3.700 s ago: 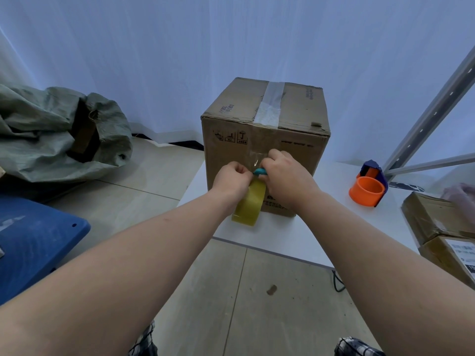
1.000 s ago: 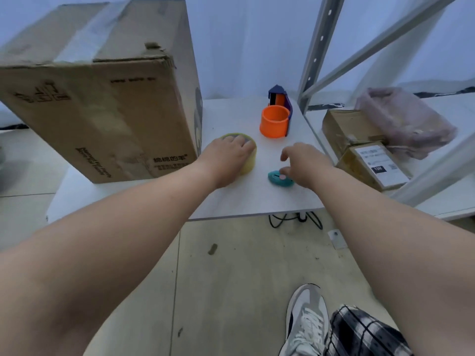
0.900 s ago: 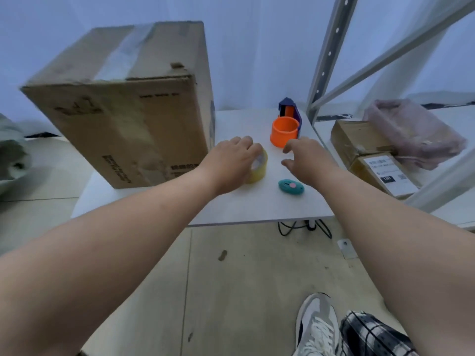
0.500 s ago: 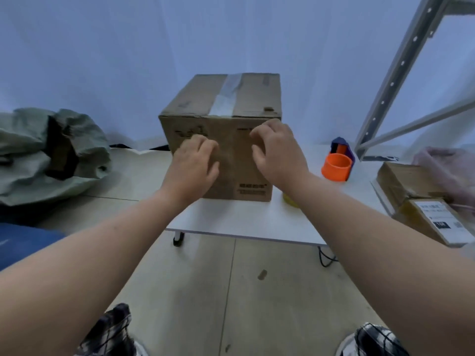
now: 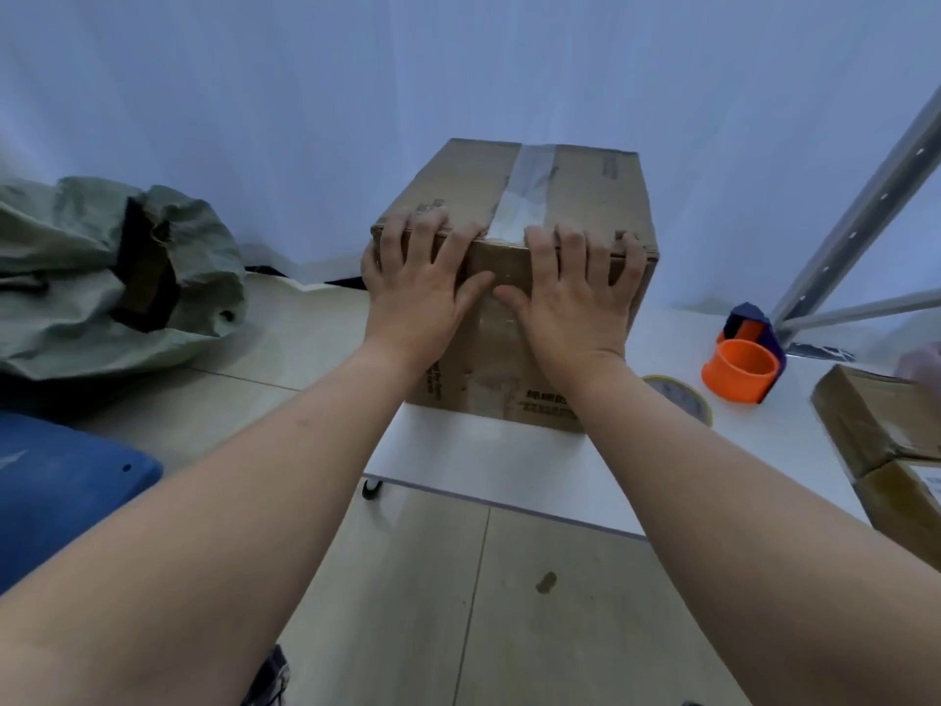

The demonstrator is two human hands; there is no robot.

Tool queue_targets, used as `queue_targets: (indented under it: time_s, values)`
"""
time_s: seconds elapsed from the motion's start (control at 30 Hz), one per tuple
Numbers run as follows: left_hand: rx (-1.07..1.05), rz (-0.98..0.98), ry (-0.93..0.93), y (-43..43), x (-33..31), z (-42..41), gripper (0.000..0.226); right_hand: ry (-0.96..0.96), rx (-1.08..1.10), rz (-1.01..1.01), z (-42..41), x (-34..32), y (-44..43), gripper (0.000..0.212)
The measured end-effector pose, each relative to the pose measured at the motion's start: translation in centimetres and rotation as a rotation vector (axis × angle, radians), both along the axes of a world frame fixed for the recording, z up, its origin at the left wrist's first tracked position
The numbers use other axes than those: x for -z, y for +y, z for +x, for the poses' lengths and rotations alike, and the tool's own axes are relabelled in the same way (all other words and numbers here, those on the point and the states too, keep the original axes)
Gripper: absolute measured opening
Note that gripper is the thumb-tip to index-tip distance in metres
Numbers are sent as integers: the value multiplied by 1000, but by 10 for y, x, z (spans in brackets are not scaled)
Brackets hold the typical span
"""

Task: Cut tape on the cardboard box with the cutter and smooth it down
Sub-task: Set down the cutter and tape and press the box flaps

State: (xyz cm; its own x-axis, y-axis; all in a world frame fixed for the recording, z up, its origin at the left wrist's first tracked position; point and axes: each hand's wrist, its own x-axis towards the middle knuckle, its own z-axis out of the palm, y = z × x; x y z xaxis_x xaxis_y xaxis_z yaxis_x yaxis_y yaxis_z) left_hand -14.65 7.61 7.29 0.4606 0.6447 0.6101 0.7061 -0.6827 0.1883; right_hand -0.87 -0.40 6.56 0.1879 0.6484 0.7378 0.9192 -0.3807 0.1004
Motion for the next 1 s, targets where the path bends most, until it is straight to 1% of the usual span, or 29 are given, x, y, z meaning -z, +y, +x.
queue_targets:
  time_s: [0.07, 0.13, 0.23, 0.3, 0.37, 0.43, 0.5, 0.53, 0.57, 0.63, 0.67, 0.73, 0.8, 0.87, 0.93, 1.0]
  values:
    - [4, 33, -3, 3, 7, -1, 49, -53, -2, -21, 0, 10, -3, 75]
    - [8, 75, 23, 6, 11, -2, 59, -73, 4, -61, -2, 14, -6, 87]
    - [-17, 115, 115, 6, 12, -4, 86, -34, 11, -107, -7, 12, -8, 98]
    - [-54, 137, 181, 3, 9, -3, 104, -34, 25, -171, -9, 9, -12, 109]
    - [-80, 144, 268, -2, 6, -1, 115, -47, 31, -215, -9, 5, -16, 114]
    - [-77, 136, 333, -3, 4, -2, 116, -42, -2, -221, -7, 0, -21, 107]
    - [-54, 185, 354, -3, 0, -5, 112, -15, -71, -180, -6, -9, -29, 88]
    - [-18, 224, 330, -2, -3, -5, 105, 18, -96, -149, -4, -13, -33, 78]
    - [34, 261, 284, -2, -8, -2, 97, 67, -95, -119, -2, -17, -38, 70]
    - [136, 222, 224, -2, -22, 2, 79, 195, -25, -65, 5, -21, -45, 61]
    - [157, 180, 220, -3, -27, 5, 72, 271, 8, -51, 10, -21, -48, 58]
    - [165, 199, 219, -1, -28, 10, 65, 415, -7, -52, 18, -22, -51, 54]
    - [160, 268, 233, 2, -20, 11, 71, 504, -87, -52, 21, -22, -52, 53]
    - [132, 333, 224, 7, -6, 12, 83, 551, -131, -24, 19, -21, -51, 52]
    - [101, 388, 225, 7, 5, 14, 96, 579, -139, 9, 15, -18, -49, 53]
    - [70, 429, 236, 7, 12, 14, 104, 616, -118, 23, 10, -15, -46, 57]
